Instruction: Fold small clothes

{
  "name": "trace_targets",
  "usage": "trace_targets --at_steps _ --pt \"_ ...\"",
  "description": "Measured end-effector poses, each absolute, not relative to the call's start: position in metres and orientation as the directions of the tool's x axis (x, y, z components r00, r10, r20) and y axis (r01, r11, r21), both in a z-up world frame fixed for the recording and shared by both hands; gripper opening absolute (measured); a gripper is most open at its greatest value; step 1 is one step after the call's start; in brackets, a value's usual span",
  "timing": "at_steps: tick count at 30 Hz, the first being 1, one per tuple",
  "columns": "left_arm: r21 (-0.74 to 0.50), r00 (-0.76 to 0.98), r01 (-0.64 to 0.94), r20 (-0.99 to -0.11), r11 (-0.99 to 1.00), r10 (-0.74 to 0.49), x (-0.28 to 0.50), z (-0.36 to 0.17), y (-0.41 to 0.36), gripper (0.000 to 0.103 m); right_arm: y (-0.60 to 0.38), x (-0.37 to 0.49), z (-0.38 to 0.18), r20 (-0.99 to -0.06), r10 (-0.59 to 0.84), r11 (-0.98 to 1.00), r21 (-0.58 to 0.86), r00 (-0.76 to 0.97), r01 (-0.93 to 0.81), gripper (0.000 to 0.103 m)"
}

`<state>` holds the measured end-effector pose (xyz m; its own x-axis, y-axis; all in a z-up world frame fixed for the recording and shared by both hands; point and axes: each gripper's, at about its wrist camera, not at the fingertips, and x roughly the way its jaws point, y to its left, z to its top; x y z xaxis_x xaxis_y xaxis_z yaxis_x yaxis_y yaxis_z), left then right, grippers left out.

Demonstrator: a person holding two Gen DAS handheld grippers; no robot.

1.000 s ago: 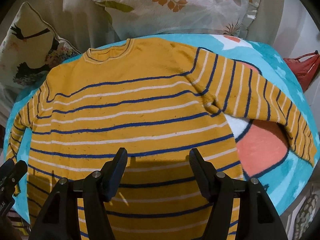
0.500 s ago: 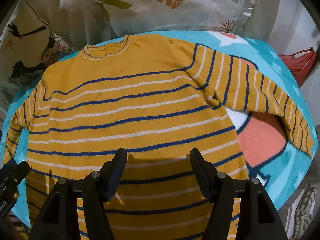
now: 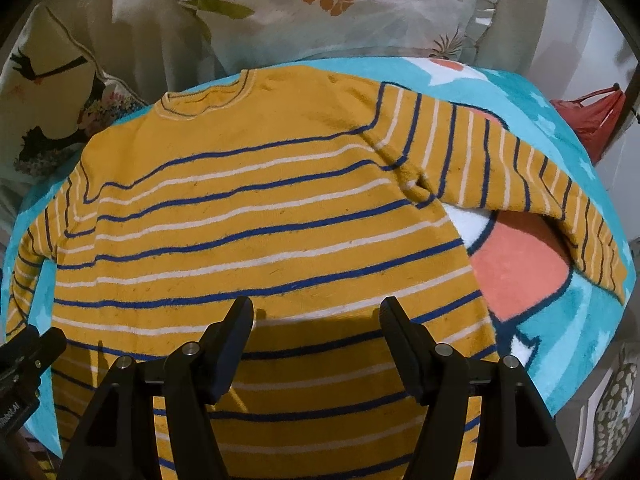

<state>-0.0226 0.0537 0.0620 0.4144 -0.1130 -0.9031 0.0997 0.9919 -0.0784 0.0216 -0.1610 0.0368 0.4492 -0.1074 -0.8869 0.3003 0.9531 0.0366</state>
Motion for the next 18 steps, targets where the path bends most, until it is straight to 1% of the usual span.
trace_targets --at_steps 3,6,7,11,16,18 --pt "-0.069 0.420 0.097 -0.902 0.993 -0.104 -0.026 0.064 0.050 0.070 -0.173 0.019 0.040 -0.879 -0.097 0.949 0.060 0.467 0.311 0.070" --pt "-0.064 0.422 0.085 -0.902 0.994 -0.094 -0.030 0.066 0.048 0.070 -0.207 0.013 0.045 -0.868 -0.083 0.925 0.116 0.490 0.362 0.070" --pt "-0.063 0.422 0.079 -0.902 0.995 -0.090 -0.031 0.066 0.047 0.070 -0.232 0.007 0.044 -0.868 -0.075 0.898 0.155 0.490 0.412 0.070" --pt "-0.059 0.421 0.042 -0.904 0.997 -0.071 -0.036 0.067 0.045 0.070 -0.316 -0.028 0.030 -0.880 -0.090 0.761 0.241 0.467 0.602 0.071" --pt "-0.059 0.412 0.026 -0.909 0.998 -0.064 -0.041 0.068 0.030 0.070 -0.388 -0.075 0.021 -0.872 -0.110 0.637 0.307 0.478 0.707 0.071" --pt "-0.058 0.408 0.031 -0.911 0.998 -0.065 -0.043 0.067 0.018 0.070 -0.414 -0.090 0.016 -0.859 -0.080 0.576 0.373 0.505 0.727 0.071"
